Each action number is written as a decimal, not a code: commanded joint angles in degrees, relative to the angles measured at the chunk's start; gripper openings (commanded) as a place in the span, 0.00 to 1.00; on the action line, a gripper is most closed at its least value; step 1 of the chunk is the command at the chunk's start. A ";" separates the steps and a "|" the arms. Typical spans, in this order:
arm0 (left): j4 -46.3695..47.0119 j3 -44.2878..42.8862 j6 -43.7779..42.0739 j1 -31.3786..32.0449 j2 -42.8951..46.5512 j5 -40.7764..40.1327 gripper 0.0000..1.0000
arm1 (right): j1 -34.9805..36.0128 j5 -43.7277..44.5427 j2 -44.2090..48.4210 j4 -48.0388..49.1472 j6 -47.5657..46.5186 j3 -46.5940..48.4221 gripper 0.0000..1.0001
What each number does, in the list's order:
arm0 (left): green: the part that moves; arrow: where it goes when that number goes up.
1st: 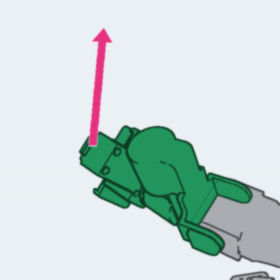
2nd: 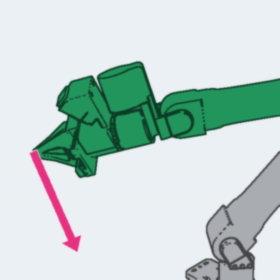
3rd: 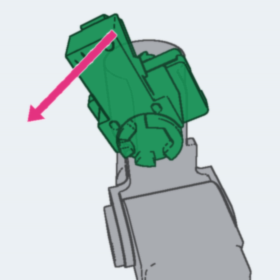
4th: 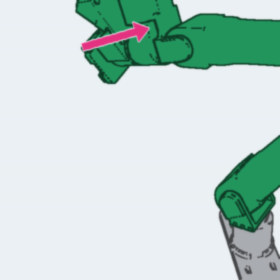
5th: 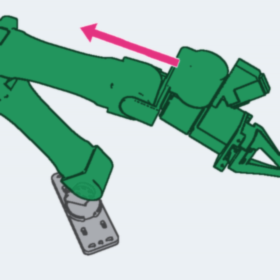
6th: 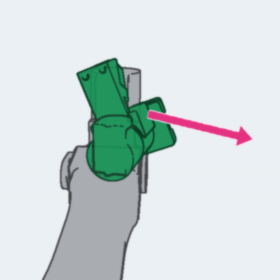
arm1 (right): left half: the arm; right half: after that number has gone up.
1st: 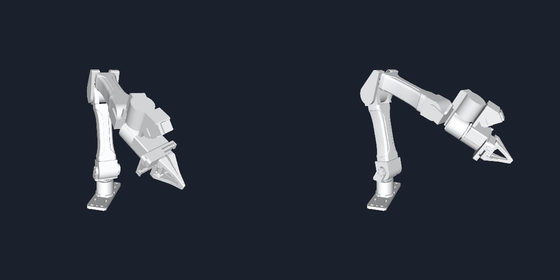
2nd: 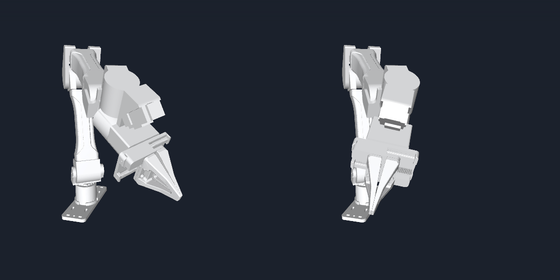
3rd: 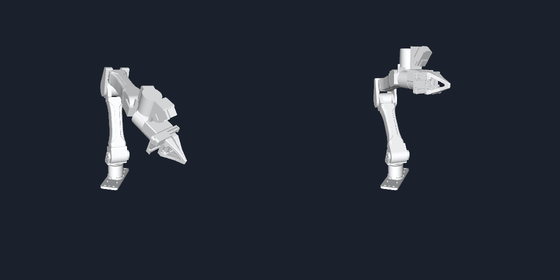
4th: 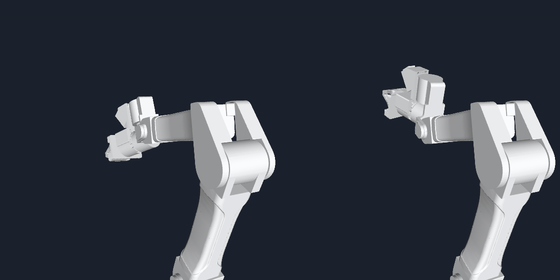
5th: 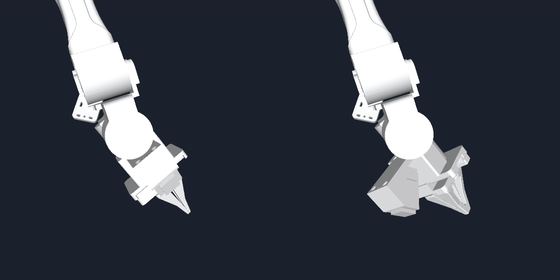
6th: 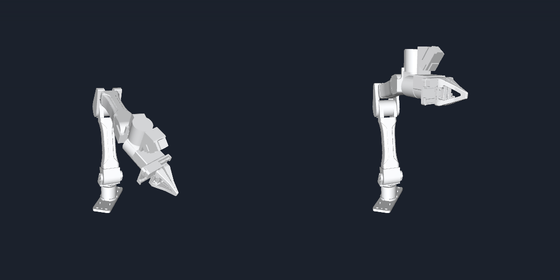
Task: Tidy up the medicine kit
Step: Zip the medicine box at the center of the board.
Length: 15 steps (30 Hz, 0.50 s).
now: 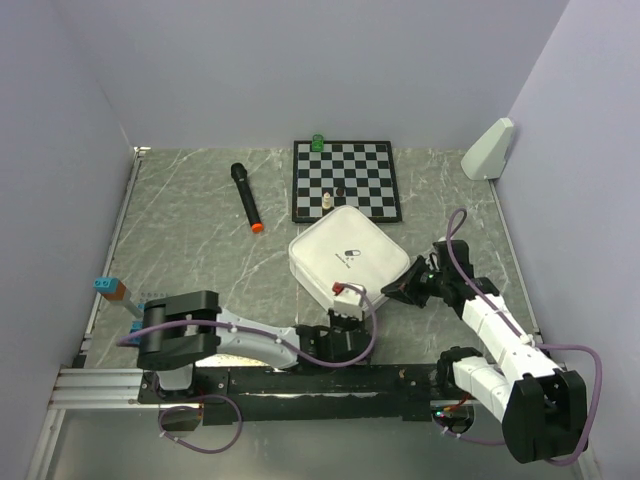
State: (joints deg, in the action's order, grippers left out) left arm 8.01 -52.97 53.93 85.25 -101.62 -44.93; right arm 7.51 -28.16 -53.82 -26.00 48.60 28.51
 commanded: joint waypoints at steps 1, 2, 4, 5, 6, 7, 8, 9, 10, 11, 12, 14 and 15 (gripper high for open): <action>-16.88 7.17 9.43 1.49 5.02 -4.20 0.01 | -0.30 3.38 0.30 4.46 -0.88 -1.88 0.00; -17.76 7.88 10.57 1.67 5.64 -4.55 0.01 | -0.30 3.29 0.47 4.73 -0.70 -2.06 0.00; -20.04 9.02 12.94 2.19 7.31 -5.17 0.01 | -0.30 3.20 0.91 4.82 -0.17 -2.41 0.00; -21.27 9.46 14.08 2.37 7.84 -5.52 0.01 | -0.30 3.11 1.17 4.99 -0.08 -2.50 0.00; -22.67 9.81 15.31 2.72 8.37 -5.78 0.01 | -0.30 3.11 1.26 5.08 0.09 -2.58 0.00; -23.73 10.08 16.28 2.99 8.81 -6.05 0.01 | -0.39 3.03 1.35 5.17 0.09 -2.50 0.00; -25.05 10.43 17.34 3.25 9.42 -6.22 0.01 | -0.30 2.85 1.26 5.26 0.09 -2.50 0.00; -26.37 10.69 18.57 3.43 9.95 -6.31 0.01 | -0.30 2.68 1.26 5.26 0.09 -2.41 0.00; -27.08 11.13 19.27 3.34 10.30 -6.40 0.01 | -0.30 2.50 1.26 5.43 0.18 -2.50 0.00; -28.04 11.57 20.32 3.43 10.83 -6.49 0.01 | -0.30 2.24 1.09 5.78 0.18 -2.50 0.00; -28.92 11.92 21.38 3.34 11.27 -6.75 0.01 | -0.30 2.06 1.00 5.96 0.01 -2.50 0.00; -30.50 12.63 22.79 3.25 11.89 -7.01 0.01 | -0.21 2.06 0.91 6.05 -0.35 -2.50 0.00; -30.86 12.98 23.84 3.34 12.06 -7.10 0.01 | -0.21 1.97 0.83 6.22 -0.78 -2.50 0.00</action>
State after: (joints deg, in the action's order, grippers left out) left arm -3.88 -44.47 72.49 87.53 -90.50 -50.09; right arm 8.27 -33.74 -53.19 -23.94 51.22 26.11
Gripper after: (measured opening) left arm 0.022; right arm 0.042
